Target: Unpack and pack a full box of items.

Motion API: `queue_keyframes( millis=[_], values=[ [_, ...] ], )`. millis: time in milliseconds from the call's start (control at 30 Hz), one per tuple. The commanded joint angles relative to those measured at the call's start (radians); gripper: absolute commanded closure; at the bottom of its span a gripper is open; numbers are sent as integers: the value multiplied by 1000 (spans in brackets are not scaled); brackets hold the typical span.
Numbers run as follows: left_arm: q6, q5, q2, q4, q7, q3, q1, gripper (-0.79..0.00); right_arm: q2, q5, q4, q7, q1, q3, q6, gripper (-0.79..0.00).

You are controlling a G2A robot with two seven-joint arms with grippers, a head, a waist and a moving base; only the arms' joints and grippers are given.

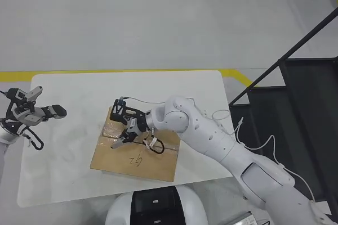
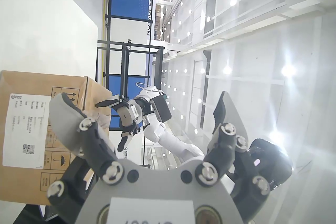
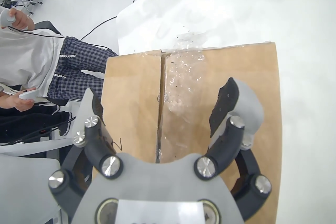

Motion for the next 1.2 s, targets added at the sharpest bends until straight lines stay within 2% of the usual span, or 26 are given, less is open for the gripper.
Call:
queue_keyframes(
  millis=[0,33,67,100,167,200,233,433,500,567,600,767,867,933,1000,1033,1067,1100,1167],
  values=[
    [4,3,0,-8,0,-8,7,-785,-2,-1,-3,0,-2,-5,2,-785],
    [7,5,0,-12,-1,-12,10,-785,-3,-4,-6,5,-2,-9,3,-760],
    [8,6,1,-16,-1,-17,13,-785,-3,-4,-10,7,-3,-12,5,-683],
    [9,7,1,-19,-2,-21,16,-785,-4,-4,-14,9,-5,-13,8,-659],
    [11,9,1,-26,-5,-28,21,-785,-4,-9,-23,18,-6,-16,12,-523],
    [12,8,0,-29,-6,-32,24,-785,-4,-10,-28,21,-8,-17,15,-505],
    [12,9,0,-32,-7,-35,26,-785,-4,-10,-33,23,-10,-18,16,-385],
    [17,11,-3,-40,-9,-46,34,-785,-1,-27,-41,38,-17,-14,34,-311],
    [21,12,-4,-41,-12,-48,35,-785,0,-31,-40,37,-20,-11,39,-219],
    [22,13,-6,-40,-13,-50,35,-785,1,-40,-42,36,-21,-9,46,-182],
    [22,14,-6,-40,-14,-51,35,-785,1,-52,-43,37,-20,-10,52,-175],
    [24,17,-9,-38,-19,-57,33,-785,0,-99,-60,29,-19,-13,79,-305],
    [26,21,-11,-37,-21,-62,32,-785,-1,-114,-69,19,-22,-15,79,-526],
    [28,23,-12,-36,-24,-65,32,-785,-1,-117,-70,15,-24,-14,77,-782],
    [28,25,-12,-36,-26,-68,32,-785,-1,-122,-70,16,-25,-14,76,-785],
    [28,24,-13,-36,-28,-70,33,-785,-1,-124,-69,16,-25,-14,76,-723],
    [28,24,-13,-36,-29,-71,34,-785,-1,-126,-68,17,-26,-15,75,-594],
    [29,24,-14,-37,-31,-73,34,-785,-2,-129,-67,18,-25,-16,76,-566],
    [30,24,-15,-38,-33,-76,36,-785,-4,-144,-67,27,-21,-23,83,-357]
  ],
)
